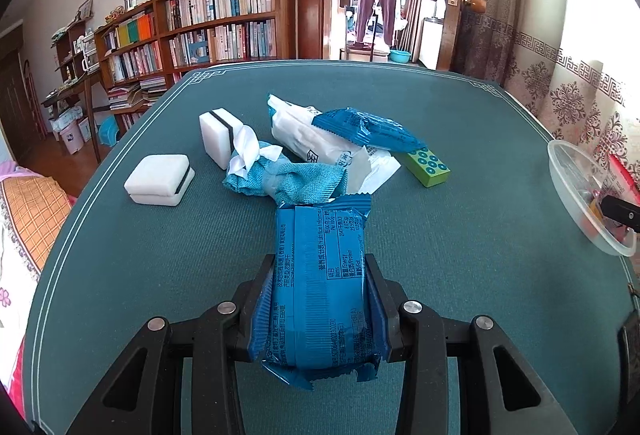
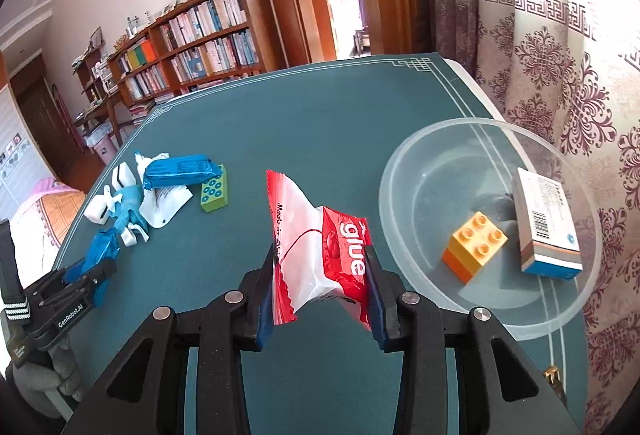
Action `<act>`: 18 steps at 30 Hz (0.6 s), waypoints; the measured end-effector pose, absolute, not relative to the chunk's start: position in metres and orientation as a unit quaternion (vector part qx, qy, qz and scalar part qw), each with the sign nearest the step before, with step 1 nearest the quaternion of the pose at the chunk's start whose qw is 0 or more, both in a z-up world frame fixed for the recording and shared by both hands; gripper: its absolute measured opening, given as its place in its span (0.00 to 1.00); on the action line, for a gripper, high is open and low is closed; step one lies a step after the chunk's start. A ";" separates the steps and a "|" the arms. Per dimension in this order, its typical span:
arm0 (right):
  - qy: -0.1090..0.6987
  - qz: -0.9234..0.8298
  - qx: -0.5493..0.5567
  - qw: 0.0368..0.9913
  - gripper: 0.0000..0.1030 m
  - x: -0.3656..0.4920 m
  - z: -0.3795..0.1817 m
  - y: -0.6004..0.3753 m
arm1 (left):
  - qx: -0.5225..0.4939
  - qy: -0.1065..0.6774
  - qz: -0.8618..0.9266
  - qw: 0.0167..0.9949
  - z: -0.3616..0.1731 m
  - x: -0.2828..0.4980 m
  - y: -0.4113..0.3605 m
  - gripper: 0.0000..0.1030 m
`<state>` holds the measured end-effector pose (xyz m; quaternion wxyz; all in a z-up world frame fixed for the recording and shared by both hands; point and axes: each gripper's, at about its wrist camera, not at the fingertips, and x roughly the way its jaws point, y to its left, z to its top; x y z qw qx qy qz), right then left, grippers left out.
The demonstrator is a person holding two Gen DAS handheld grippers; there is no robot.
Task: Organize objects
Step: 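Carry the glue packet into the bowl and release it with the right gripper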
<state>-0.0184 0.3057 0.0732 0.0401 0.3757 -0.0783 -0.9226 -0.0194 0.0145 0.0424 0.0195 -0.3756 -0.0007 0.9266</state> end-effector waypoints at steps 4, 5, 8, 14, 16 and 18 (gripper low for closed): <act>-0.091 -0.928 0.362 0.006 0.38 -0.007 0.078 0.338 | -0.375 0.010 0.926 0.034 0.044 -0.021 0.031 0.42; -0.095 -0.928 0.360 -0.003 0.38 -0.007 0.080 0.346 | -0.375 0.013 0.926 0.038 0.045 -0.021 0.036 0.42; -0.105 -0.929 0.354 -0.032 0.38 -0.005 0.081 0.372 | -0.375 0.021 0.925 0.051 0.047 -0.022 0.050 0.42; -0.111 -0.927 0.348 -0.084 0.38 -0.008 0.082 0.418 | -0.373 0.035 0.924 0.072 0.051 -0.025 0.076 0.42; -0.111 -0.925 0.349 -0.100 0.38 -0.012 0.080 0.431 | -0.372 0.041 0.924 0.079 0.052 -0.026 0.085 0.42; -0.110 -0.922 0.352 -0.114 0.38 -0.018 0.076 0.443 | -0.371 0.048 0.923 0.085 0.052 -0.026 0.094 0.42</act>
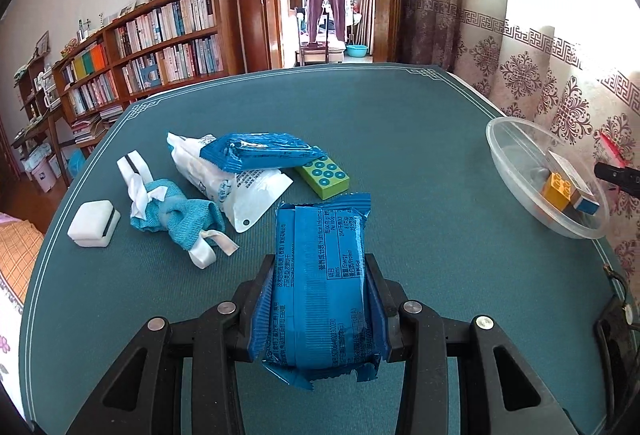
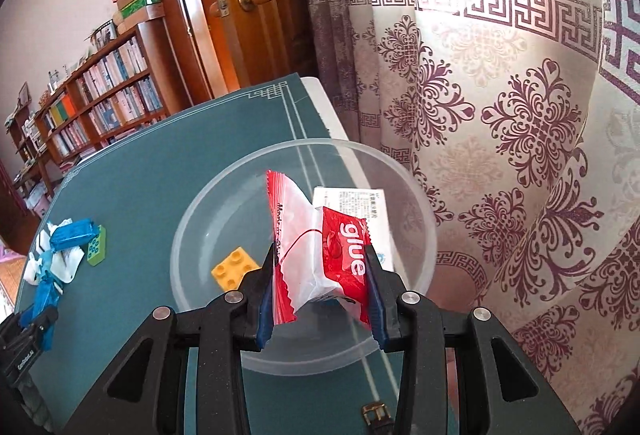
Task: Organize objects
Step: 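Carry the glue packet into the bowl and release it with the right gripper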
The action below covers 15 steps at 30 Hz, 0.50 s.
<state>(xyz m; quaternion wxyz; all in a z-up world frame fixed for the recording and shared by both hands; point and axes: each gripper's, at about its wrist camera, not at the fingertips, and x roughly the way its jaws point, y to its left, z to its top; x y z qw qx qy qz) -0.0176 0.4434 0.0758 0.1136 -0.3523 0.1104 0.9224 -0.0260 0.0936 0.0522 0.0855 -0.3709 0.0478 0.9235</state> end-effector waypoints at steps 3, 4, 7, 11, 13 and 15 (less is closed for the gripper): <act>0.106 0.919 -0.356 0.133 0.38 -0.026 0.070 0.454 | -0.374 0.051 0.921 0.098 0.053 -0.027 0.104 0.42; 0.105 0.918 -0.356 0.137 0.38 -0.028 0.068 0.457 | -0.374 0.053 0.920 0.101 0.053 -0.027 0.107 0.42; 0.106 0.916 -0.359 0.143 0.38 -0.034 0.064 0.464 | -0.373 0.059 0.920 0.108 0.054 -0.026 0.114 0.42; 0.099 0.915 -0.363 0.143 0.38 -0.042 0.060 0.464 | -0.372 0.062 0.919 0.115 0.055 -0.027 0.121 0.42; 0.095 0.915 -0.364 0.146 0.39 -0.045 0.058 0.464 | -0.371 0.063 0.919 0.116 0.056 -0.028 0.124 0.42; 0.096 0.914 -0.365 0.149 0.40 -0.046 0.057 0.465 | -0.370 0.063 0.919 0.116 0.056 -0.029 0.126 0.42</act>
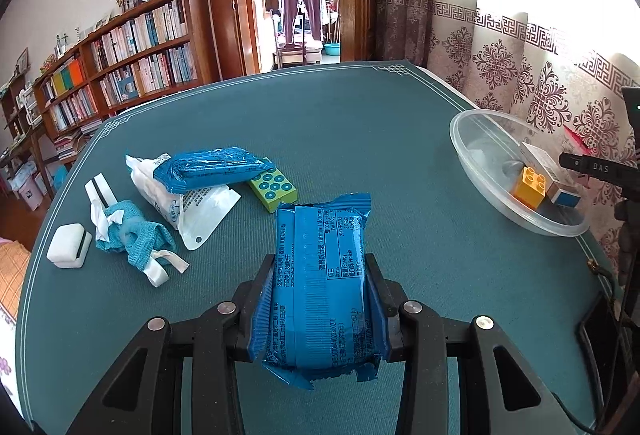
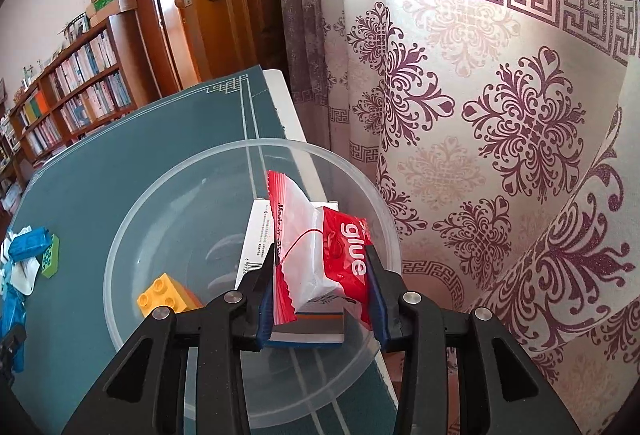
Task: Organize objects
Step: 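Carry the glue packet into the bowl and release it with the right gripper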
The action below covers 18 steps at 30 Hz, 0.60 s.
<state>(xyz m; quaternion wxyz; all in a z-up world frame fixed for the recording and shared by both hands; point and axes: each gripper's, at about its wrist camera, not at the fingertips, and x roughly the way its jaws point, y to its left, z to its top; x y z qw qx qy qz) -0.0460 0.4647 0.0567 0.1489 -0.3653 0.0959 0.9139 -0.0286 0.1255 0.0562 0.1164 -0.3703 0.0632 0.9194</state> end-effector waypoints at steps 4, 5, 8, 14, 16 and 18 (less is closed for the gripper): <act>0.102 0.913 -0.366 0.147 0.46 -0.043 0.057 0.465 | -0.370 0.064 0.919 0.119 0.057 -0.031 0.129 0.42; 0.104 0.914 -0.365 0.143 0.50 -0.041 0.058 0.464 | -0.369 0.066 0.919 0.121 0.058 -0.031 0.131 0.42; 0.112 0.918 -0.357 0.133 0.59 -0.035 0.061 0.462 | -0.366 0.073 0.919 0.128 0.060 -0.033 0.139 0.42; 0.118 0.926 -0.338 0.118 0.59 -0.022 0.072 0.455 | -0.357 0.074 0.917 0.158 0.070 -0.040 0.160 0.42; 0.122 0.929 -0.332 0.113 0.59 -0.017 0.076 0.454 | -0.356 0.073 0.915 0.173 0.073 -0.043 0.169 0.42; 0.125 0.930 -0.327 0.109 0.59 -0.011 0.078 0.452 | -0.358 0.069 0.912 0.190 0.075 -0.048 0.179 0.42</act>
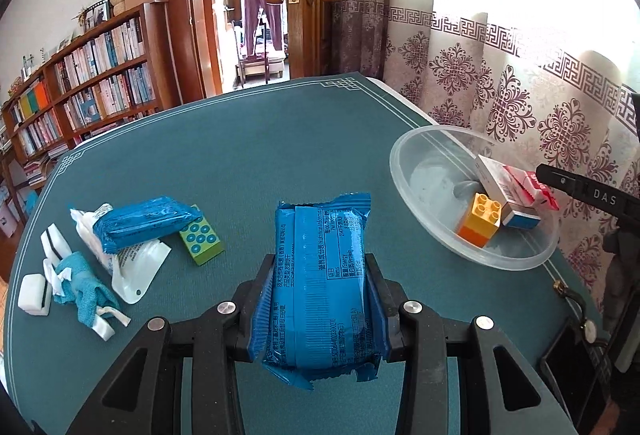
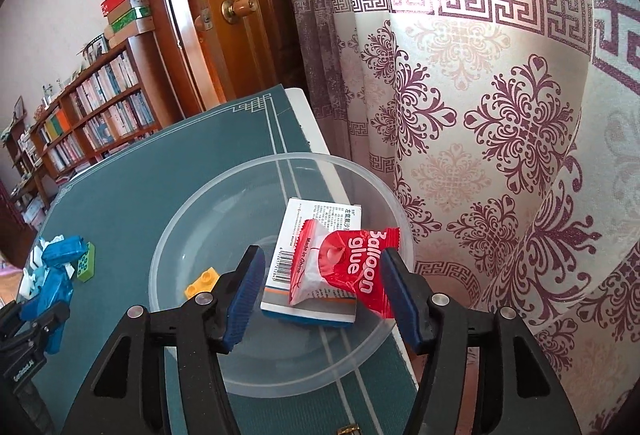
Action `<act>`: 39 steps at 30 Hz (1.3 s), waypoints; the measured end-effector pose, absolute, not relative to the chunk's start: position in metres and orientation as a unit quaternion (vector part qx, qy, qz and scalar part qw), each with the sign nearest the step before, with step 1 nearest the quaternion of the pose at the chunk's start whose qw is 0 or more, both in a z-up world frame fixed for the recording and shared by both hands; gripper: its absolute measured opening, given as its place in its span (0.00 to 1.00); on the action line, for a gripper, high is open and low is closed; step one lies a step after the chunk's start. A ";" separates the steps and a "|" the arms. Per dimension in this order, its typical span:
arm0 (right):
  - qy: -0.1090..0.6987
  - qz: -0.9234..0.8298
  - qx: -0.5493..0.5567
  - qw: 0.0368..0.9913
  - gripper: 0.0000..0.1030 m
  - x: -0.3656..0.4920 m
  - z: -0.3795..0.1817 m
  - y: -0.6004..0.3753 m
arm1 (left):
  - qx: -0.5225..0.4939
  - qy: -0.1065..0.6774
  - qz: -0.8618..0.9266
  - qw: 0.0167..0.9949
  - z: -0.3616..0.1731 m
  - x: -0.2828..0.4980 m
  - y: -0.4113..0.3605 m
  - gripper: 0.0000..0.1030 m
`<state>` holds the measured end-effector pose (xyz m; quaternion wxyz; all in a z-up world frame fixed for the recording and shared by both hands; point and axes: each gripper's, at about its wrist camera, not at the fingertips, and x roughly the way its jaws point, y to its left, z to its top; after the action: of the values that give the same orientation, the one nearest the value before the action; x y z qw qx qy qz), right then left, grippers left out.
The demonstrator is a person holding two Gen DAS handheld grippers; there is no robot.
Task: Organize objects
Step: 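Carry the glue packet into the bowl and release it with the right gripper, then carry the blue packet into the bowl and open the left gripper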
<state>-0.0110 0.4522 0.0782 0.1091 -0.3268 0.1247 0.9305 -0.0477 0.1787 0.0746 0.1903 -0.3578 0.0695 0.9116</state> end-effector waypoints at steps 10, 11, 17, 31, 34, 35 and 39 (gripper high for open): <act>0.143 0.934 -0.312 0.095 0.59 0.009 0.083 0.453 | -0.366 0.067 0.895 0.246 0.073 -0.072 0.234 0.42; 0.144 0.934 -0.313 0.094 0.59 0.009 0.082 0.454 | -0.367 0.068 0.894 0.250 0.072 -0.074 0.239 0.42; 0.152 0.934 -0.312 0.089 0.59 0.014 0.078 0.456 | -0.361 0.083 0.888 0.273 0.072 -0.082 0.265 0.42; 0.159 0.932 -0.316 0.081 0.59 0.015 0.073 0.456 | -0.338 0.070 0.897 0.276 0.081 -0.093 0.273 0.72; 0.158 0.932 -0.318 0.080 0.59 0.015 0.073 0.453 | -0.343 0.066 0.899 0.265 0.079 -0.093 0.264 0.72; 0.158 0.931 -0.318 0.079 0.59 0.015 0.073 0.451 | -0.343 0.066 0.899 0.262 0.078 -0.092 0.262 0.72; 0.152 0.932 -0.320 0.076 0.59 0.016 0.074 0.444 | -0.339 0.074 0.904 0.251 0.076 -0.085 0.256 0.75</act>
<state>0.0162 0.4440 0.0737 0.0761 -0.3205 0.1525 0.9318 -0.0852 0.2563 0.0757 0.2511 -0.3387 0.0738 0.9037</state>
